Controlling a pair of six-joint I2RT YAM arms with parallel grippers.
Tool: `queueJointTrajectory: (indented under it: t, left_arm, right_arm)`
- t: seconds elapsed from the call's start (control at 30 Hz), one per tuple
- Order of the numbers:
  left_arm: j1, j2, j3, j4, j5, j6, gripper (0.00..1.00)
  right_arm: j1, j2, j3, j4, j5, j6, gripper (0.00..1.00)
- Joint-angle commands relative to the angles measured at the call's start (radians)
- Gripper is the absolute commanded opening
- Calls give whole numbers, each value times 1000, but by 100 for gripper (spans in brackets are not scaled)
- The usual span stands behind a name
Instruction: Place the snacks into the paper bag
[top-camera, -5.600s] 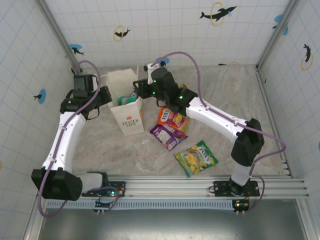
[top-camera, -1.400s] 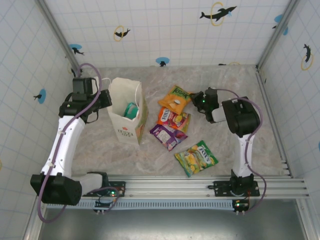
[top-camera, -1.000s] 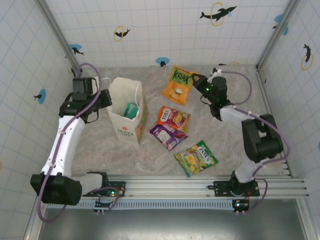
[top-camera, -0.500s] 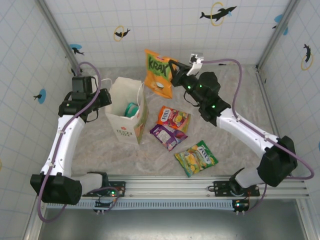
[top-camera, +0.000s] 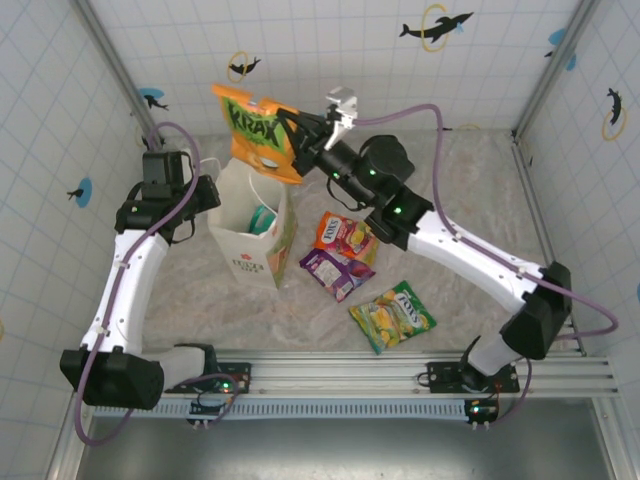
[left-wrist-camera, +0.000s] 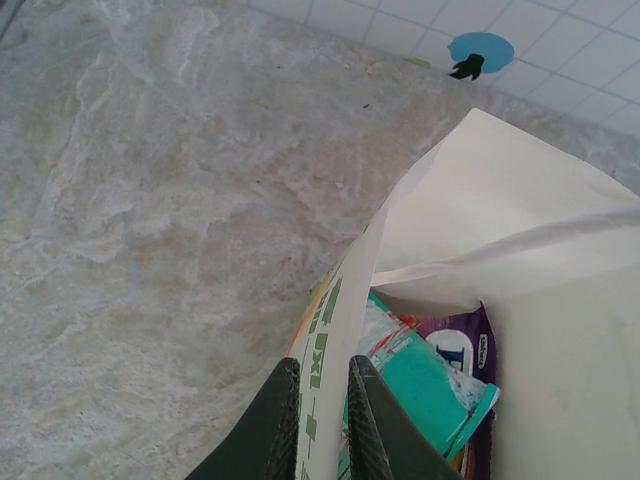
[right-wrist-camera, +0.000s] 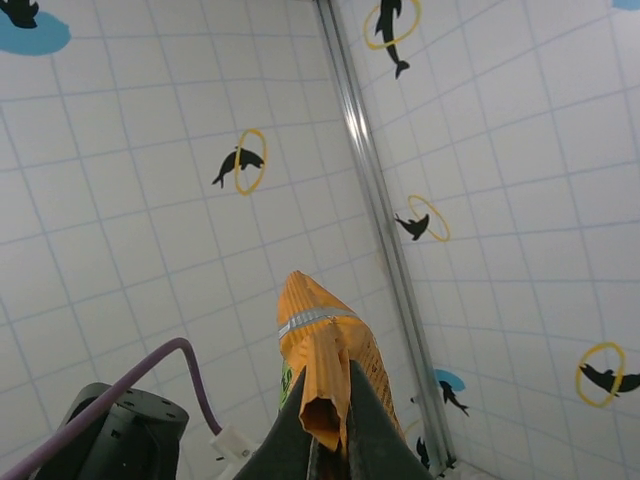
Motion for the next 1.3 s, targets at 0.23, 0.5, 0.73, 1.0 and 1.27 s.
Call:
queueJointTrajectory:
  t: [0.23, 0.5, 0.73, 1.0, 1.27]
  left_arm:
    - [-6, -8, 25, -13, -12, -1, 17]
    - [-6, -24, -6, 31, 72, -51, 2]
    - [-6, -55, -19, 41, 87, -57, 0]
    - [-7, -67, -55, 62, 108, -63, 0]
    - [-6, -71, -49, 62, 100, -56, 0]
  right_arm:
    - [21, 176, 225, 31, -15, 2, 0]
    - [199, 144, 184, 174, 352, -169, 0]
    - [310, 161, 168, 287, 512, -276, 0]
    - [313, 237, 141, 334, 707, -223, 0]
    - [314, 276, 96, 327, 800, -167, 0]
